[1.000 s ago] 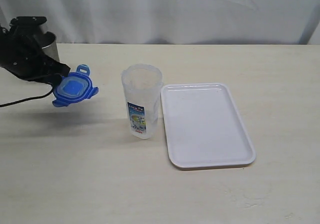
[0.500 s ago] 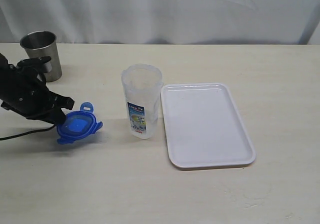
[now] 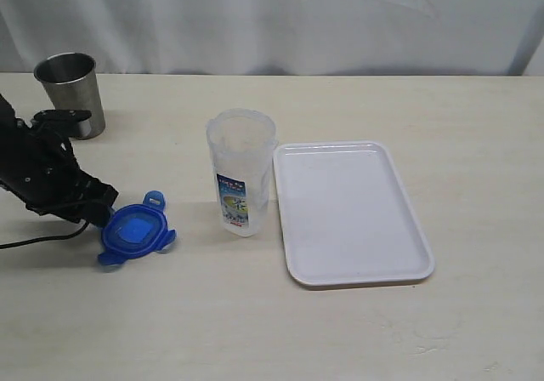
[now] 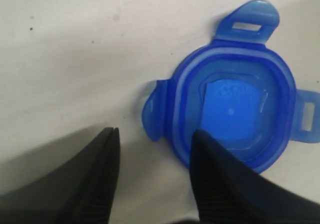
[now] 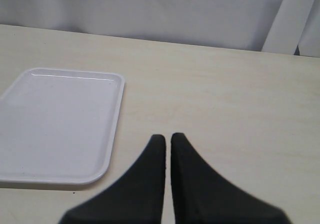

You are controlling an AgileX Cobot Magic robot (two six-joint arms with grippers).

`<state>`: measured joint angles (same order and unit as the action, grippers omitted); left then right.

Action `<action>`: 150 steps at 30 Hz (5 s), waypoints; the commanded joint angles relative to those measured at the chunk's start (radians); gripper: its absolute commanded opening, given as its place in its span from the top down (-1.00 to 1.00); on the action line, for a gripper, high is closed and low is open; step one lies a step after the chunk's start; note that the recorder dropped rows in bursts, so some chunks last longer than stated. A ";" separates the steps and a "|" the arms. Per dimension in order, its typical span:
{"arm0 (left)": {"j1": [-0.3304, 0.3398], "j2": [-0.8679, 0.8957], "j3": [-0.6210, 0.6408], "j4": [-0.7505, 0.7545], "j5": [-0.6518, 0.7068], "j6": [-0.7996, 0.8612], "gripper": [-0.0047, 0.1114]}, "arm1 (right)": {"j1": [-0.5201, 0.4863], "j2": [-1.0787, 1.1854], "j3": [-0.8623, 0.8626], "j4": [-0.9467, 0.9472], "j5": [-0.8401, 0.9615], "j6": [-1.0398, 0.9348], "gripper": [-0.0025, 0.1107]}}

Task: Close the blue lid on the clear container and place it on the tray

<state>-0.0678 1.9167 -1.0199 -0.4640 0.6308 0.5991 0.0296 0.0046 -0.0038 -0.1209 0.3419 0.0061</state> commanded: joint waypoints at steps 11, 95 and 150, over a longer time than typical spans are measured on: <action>0.003 0.049 -0.034 -0.119 -0.033 0.100 0.40 | -0.004 -0.005 0.004 0.006 0.001 0.001 0.88; -0.042 -0.273 -0.052 -0.056 -0.085 0.318 0.92 | -0.004 -0.005 0.004 0.006 0.001 0.001 0.88; -0.555 -0.294 -0.052 0.393 -0.793 0.783 0.92 | -0.004 -0.005 0.004 0.006 0.001 0.001 0.88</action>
<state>-0.6175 1.6221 -1.0674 -0.0608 -0.1512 1.3403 0.0296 0.0046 -0.0038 -0.1209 0.3419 0.0061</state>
